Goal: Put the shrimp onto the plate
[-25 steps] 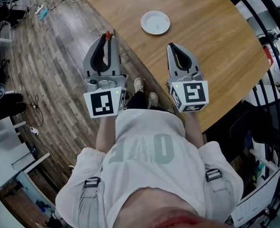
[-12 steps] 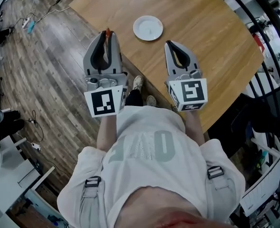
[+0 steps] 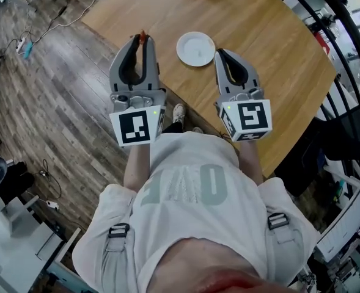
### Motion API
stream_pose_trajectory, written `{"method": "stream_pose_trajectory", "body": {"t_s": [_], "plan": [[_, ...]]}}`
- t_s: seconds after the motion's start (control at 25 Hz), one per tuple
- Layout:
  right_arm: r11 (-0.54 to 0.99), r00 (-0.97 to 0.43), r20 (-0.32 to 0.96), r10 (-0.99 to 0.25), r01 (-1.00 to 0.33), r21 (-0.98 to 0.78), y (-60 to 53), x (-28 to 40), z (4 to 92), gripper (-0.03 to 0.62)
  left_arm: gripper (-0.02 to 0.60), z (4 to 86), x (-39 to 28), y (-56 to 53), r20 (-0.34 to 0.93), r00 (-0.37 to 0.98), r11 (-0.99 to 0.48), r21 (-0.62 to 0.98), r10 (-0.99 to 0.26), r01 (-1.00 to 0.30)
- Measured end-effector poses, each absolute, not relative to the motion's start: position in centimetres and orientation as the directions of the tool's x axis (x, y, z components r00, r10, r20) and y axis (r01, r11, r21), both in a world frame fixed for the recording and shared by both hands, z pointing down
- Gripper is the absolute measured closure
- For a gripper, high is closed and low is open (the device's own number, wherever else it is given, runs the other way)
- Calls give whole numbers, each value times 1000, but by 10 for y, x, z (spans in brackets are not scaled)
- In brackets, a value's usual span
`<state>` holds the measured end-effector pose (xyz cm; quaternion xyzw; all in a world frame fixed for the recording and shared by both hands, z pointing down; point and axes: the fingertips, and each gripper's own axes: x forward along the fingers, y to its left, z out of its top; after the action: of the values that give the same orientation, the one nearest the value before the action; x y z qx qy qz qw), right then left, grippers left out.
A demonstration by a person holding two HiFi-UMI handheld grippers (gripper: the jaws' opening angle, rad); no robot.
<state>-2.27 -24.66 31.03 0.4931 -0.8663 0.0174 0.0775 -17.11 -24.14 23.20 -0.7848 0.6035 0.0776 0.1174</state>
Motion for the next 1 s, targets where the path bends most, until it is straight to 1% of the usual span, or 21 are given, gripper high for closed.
{"method": "stream_pose_trajectory", "body": {"t_s": [0.16,0.36,0.56,0.72,1.0], "plan": [[503,-492,168,-854,-864,24,-256,-47,313,574,520,241,-189,-255,-247,294,-283,-81,-923,-956],[495,-481,181,-858,-868,41,-262,-68,314,574,520,258,-200,-271,-224,307,-305,-42,-925,-951],[484,-462,180,-869,-868,109,-276,-66,314,574,520,268,-193,-285,-200,309,-309,-32,-930,-951],[471,-456,148,-878,-878,89,-282,-57,311,574,520,267,-181,-289,-194,324,-321,-45,-926,-946],[460,-451,131,-883,-886,49,-297,-39,312,574,520,276,-153,-305,-140,375,-366,-85,-917,-927]]}}
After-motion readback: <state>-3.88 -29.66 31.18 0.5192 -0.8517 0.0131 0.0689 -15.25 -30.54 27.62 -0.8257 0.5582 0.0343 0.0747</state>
